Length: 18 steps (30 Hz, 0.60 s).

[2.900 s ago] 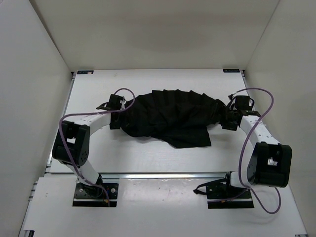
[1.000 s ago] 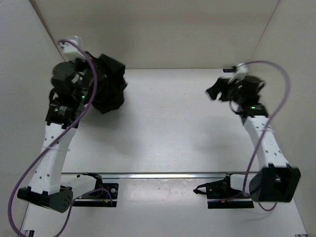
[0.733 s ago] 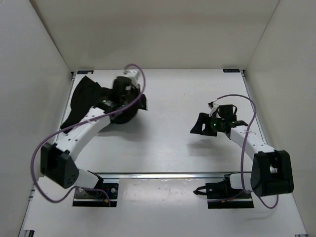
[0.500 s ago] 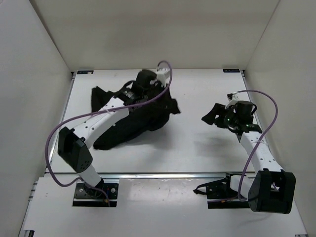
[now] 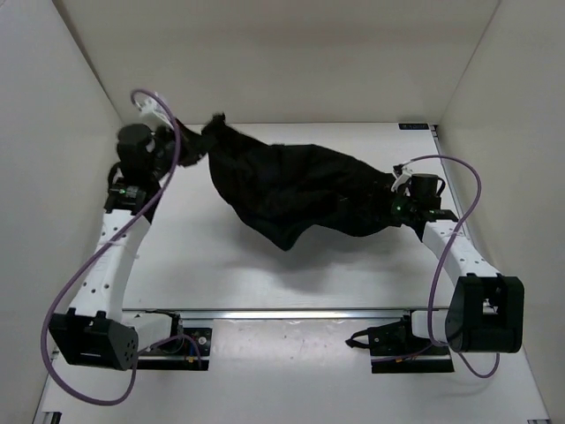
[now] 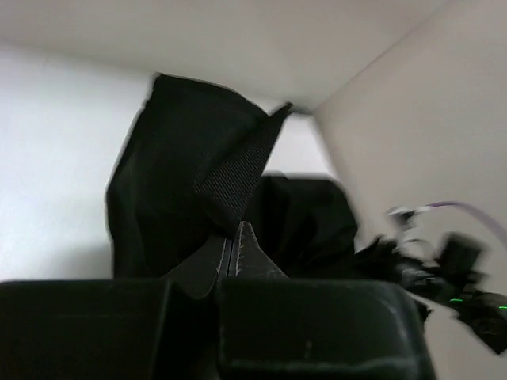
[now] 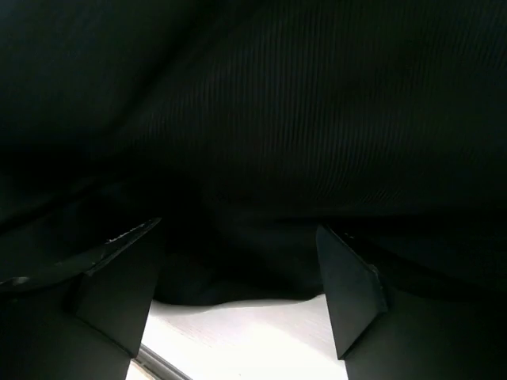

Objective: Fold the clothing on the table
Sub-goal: Flatten the skirt out

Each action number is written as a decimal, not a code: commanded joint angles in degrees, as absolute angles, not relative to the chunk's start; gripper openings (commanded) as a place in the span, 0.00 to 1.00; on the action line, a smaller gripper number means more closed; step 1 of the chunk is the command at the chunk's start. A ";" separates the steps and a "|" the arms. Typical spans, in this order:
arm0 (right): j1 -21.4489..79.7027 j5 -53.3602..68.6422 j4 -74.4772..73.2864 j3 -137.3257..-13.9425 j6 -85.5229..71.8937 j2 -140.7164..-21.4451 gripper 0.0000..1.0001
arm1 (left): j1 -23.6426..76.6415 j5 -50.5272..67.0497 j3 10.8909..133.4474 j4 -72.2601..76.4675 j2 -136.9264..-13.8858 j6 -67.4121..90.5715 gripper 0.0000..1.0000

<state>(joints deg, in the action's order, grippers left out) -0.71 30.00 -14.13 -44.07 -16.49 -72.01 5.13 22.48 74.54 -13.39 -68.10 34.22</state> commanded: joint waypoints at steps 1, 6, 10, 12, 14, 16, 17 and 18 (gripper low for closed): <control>-0.44 29.18 -13.54 -44.40 -14.86 -72.95 0.74 | 5.72 11.89 61.74 -19.17 -69.61 31.12 0.00; -0.79 26.29 -12.65 -42.45 -13.98 -74.61 0.78 | 6.67 7.83 50.55 -19.25 -66.19 27.08 0.00; -1.93 23.04 -14.32 -44.73 -14.67 -77.42 0.78 | 7.38 8.43 46.77 -19.51 -66.79 25.32 0.00; -2.63 21.80 -14.68 -45.52 -15.55 -78.13 0.79 | 8.17 8.70 46.41 -19.60 -67.41 24.35 0.00; -2.90 20.74 -14.24 -46.05 -16.34 -79.88 0.80 | 8.61 8.00 45.71 -19.95 -68.03 23.91 0.00; -2.55 19.52 -13.28 -46.31 -16.78 -81.73 0.79 | 8.70 8.35 45.35 -19.51 -68.38 23.55 0.00; -2.46 19.16 -13.10 -46.84 -16.87 -83.04 0.79 | 8.35 9.05 45.00 -19.25 -68.55 23.47 0.00; -2.29 18.73 -12.49 -46.93 -17.05 -84.19 0.79 | 8.00 9.23 45.09 -19.60 -69.08 23.38 0.00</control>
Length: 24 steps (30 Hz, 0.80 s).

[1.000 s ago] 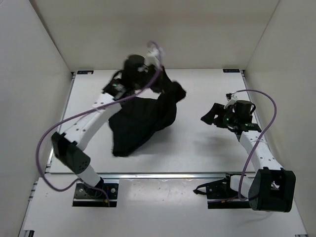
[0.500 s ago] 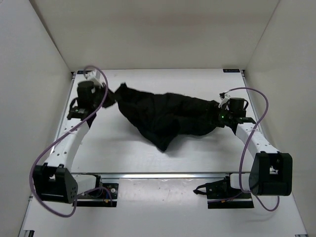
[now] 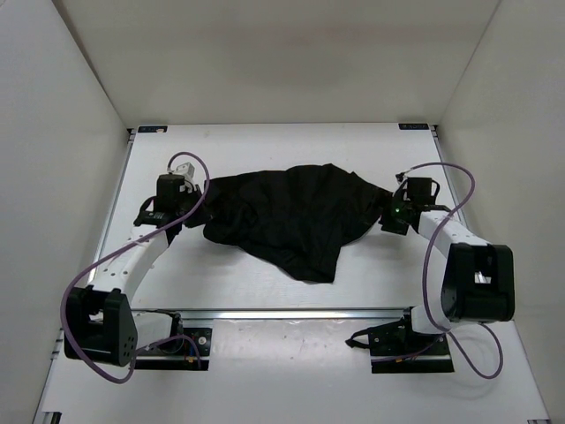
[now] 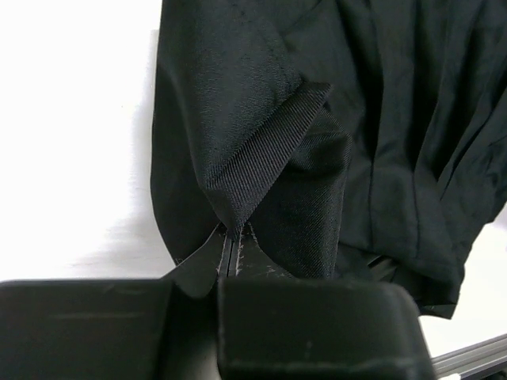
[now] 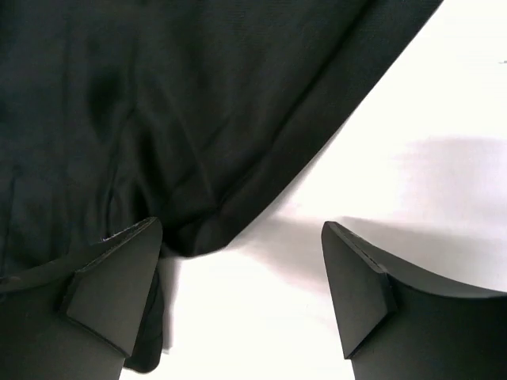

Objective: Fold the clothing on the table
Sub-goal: Flatten the skirt out

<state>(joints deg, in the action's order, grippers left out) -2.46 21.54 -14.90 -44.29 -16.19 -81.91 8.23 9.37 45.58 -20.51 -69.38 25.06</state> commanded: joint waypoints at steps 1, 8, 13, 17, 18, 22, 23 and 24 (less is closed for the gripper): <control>-2.02 19.24 -12.22 -47.80 -17.40 -85.33 0.79 | 8.43 9.40 45.17 -19.16 -69.60 23.38 0.00; -0.35 18.72 -10.29 -53.07 -19.68 -92.89 0.67 | 8.26 10.46 45.09 -19.59 -70.58 22.94 0.00; -0.18 19.51 -10.46 -55.28 -19.69 -96.67 0.24 | 8.17 10.72 45.00 -19.25 -71.54 22.41 0.00; -1.31 21.61 -10.37 -57.99 -19.51 -98.35 0.00 | 7.47 10.72 45.00 -18.99 -72.24 21.36 0.00; -1.41 22.40 -10.63 -60.10 -19.42 -98.52 0.00 | 6.86 10.72 45.35 -19.25 -72.94 21.18 0.00; -2.02 22.06 -14.84 -75.88 -17.76 -97.56 0.00 | 4.83 10.72 57.70 -21.79 -77.25 17.86 0.00; -1.93 22.15 -16.51 -78.98 -16.97 -97.47 0.00 | 4.92 10.29 63.31 -23.36 -79.26 17.49 0.00; -2.19 22.50 -19.13 -85.19 -15.74 -97.82 0.00 | 4.83 10.81 69.02 -24.42 -81.10 16.79 0.00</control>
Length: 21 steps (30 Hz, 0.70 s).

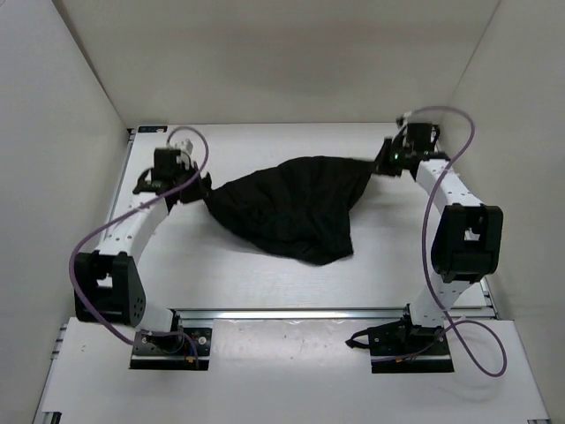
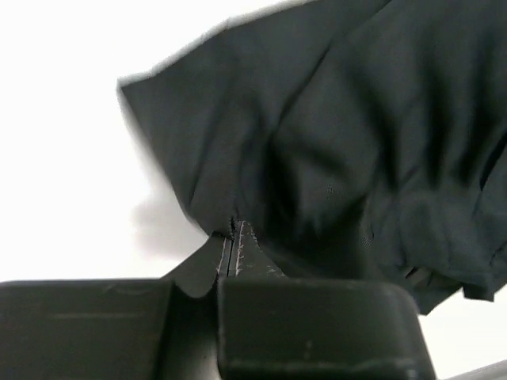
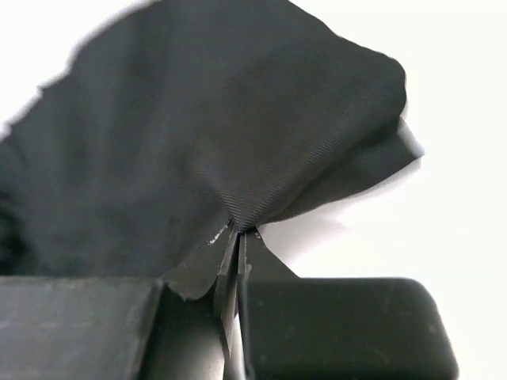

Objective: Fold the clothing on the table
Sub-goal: Flatten the skirt out

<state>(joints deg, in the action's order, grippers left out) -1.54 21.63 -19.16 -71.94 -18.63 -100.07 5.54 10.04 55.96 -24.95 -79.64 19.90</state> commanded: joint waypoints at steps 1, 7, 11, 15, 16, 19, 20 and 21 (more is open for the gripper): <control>-2.28 22.85 -19.86 -91.87 -14.69 -97.56 0.00 | 4.31 11.25 72.04 -25.04 -82.25 16.44 0.00; -2.64 24.78 -25.93 -112.49 -11.61 -91.69 0.00 | 4.05 8.80 98.24 -28.92 -81.23 15.73 0.00; -1.93 19.09 -22.43 -102.97 -7.30 -81.58 0.00 | 5.62 0.90 94.87 -23.84 -74.54 13.72 0.00; -9.74 29.52 -22.88 -96.00 -12.82 -78.15 0.00 | 7.37 -2.87 92.24 -31.30 -72.80 13.98 0.00; -9.06 27.62 -19.63 -89.45 -12.40 -74.13 0.00 | 9.21 -6.03 88.37 -29.03 -68.34 13.45 0.00; -9.48 21.96 -21.06 -77.80 -8.53 -72.93 0.00 | 2.30 -3.10 72.61 -27.31 -67.49 17.03 0.00; -12.02 26.67 -23.27 -78.48 -8.53 -75.47 0.00 | 0.63 -2.12 72.77 -28.73 -68.89 17.40 0.00; -13.08 32.29 -26.86 -79.01 -9.13 -77.33 0.00 | 1.83 -1.50 72.95 -29.61 -68.99 16.88 0.00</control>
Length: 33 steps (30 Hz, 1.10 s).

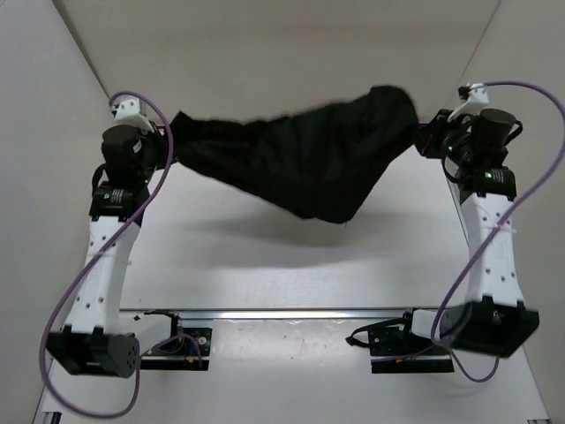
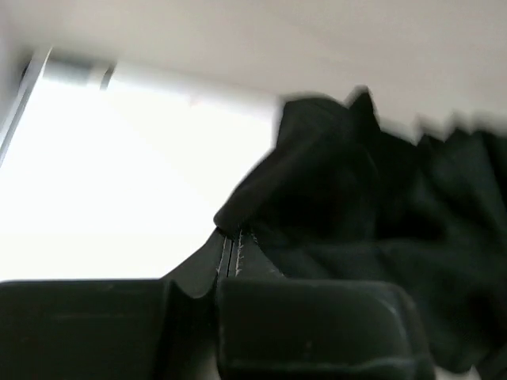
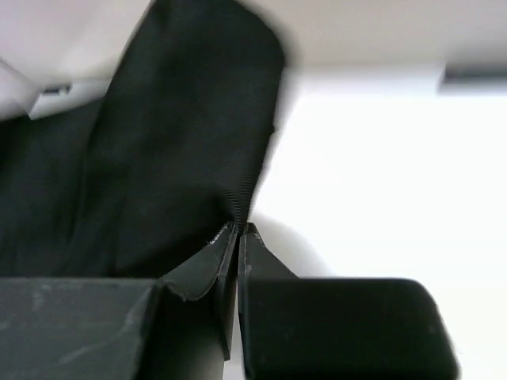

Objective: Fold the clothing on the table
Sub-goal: Flatten the skirt out

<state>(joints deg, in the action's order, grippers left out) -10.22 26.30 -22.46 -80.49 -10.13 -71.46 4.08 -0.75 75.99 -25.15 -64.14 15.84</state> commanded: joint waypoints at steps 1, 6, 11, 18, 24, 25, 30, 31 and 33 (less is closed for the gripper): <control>-13.97 33.56 -26.63 -76.93 -10.27 -77.34 0.00 | 4.80 -4.19 71.64 -28.31 -68.21 15.22 0.00; -13.09 31.63 -21.97 -76.97 -11.60 -78.38 0.00 | 1.68 -0.44 72.77 -25.58 -70.83 18.27 0.00; -12.04 34.98 -27.94 -99.46 -13.27 -88.32 0.00 | 3.16 4.74 93.26 -28.89 -79.79 20.12 0.00; -17.82 38.83 -24.88 -118.14 -16.79 -81.66 0.00 | 4.75 -8.58 107.34 -26.55 -68.77 16.62 0.00; -15.03 31.54 -24.70 -80.54 -8.35 -77.76 0.00 | 5.02 -12.95 71.89 -26.28 -62.83 15.54 0.00; -15.55 35.12 -24.00 -75.64 -9.13 -79.26 0.00 | 4.66 -9.35 65.63 -26.28 -64.67 17.04 0.00; -13.01 32.97 -19.78 -68.55 -10.03 -82.53 0.00 | 5.63 -5.44 54.50 -22.86 -69.08 19.16 0.00; -12.92 31.74 -19.78 -69.16 -9.76 -82.53 0.00 | 5.19 -4.75 54.49 -21.98 -69.60 19.42 0.00; -13.71 31.29 -21.26 -73.28 -9.41 -82.96 0.00 | 2.65 -3.52 55.80 -21.54 -69.96 20.04 0.00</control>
<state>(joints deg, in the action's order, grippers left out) -13.54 32.42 -23.42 -66.37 -10.90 -90.37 5.21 -5.10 53.06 -21.91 -76.58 18.65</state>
